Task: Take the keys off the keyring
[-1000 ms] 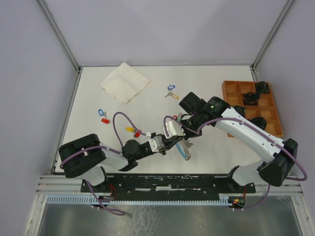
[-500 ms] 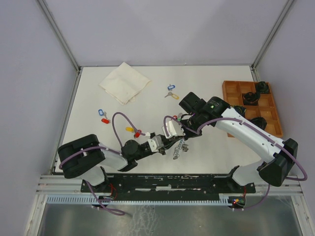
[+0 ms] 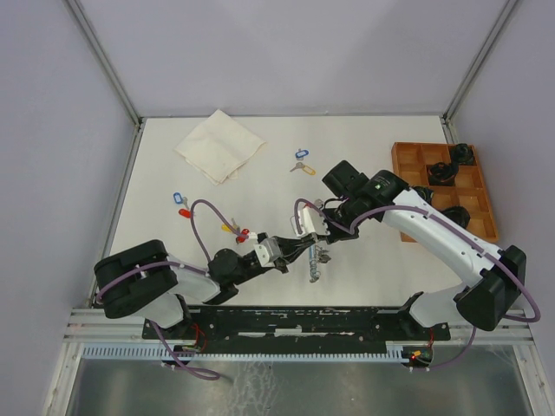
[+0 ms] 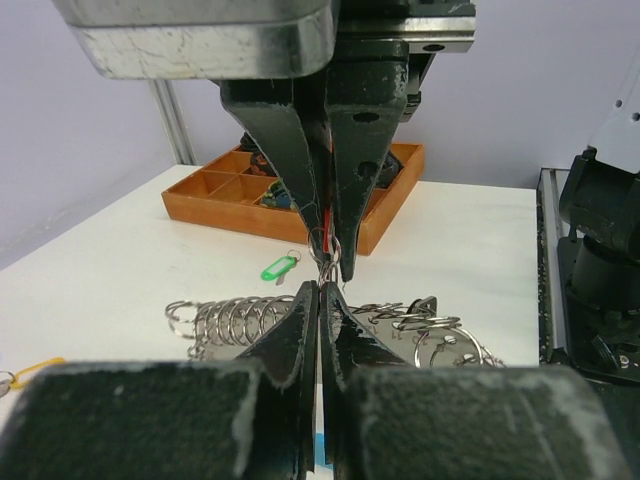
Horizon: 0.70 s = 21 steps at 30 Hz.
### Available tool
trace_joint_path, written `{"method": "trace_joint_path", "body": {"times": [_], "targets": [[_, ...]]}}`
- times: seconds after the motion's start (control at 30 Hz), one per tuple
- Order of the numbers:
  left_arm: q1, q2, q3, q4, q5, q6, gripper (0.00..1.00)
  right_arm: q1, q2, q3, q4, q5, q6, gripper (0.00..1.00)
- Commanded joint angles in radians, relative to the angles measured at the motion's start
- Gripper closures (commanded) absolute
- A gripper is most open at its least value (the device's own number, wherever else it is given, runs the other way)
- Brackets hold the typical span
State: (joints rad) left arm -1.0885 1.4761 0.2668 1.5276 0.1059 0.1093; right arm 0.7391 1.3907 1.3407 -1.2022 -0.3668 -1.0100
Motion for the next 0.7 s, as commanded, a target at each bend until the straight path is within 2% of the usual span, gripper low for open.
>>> {"method": "trace_joint_path", "body": {"times": [0.0,0.43,0.67], "targets": [[0.004,-0.032,-0.004,0.192,-0.039,-0.04,0.97,-0.012,-0.014,-0.014,0.012,-0.035,0.013,0.99],[0.003,0.049,0.001,0.203,-0.132,-0.037,0.97,-0.012,-0.02,0.022,-0.006,-0.063,0.024,0.99],[0.004,0.113,0.03,0.202,-0.091,-0.037,0.97,-0.01,-0.002,0.055,-0.028,-0.078,0.026,0.99]]}}
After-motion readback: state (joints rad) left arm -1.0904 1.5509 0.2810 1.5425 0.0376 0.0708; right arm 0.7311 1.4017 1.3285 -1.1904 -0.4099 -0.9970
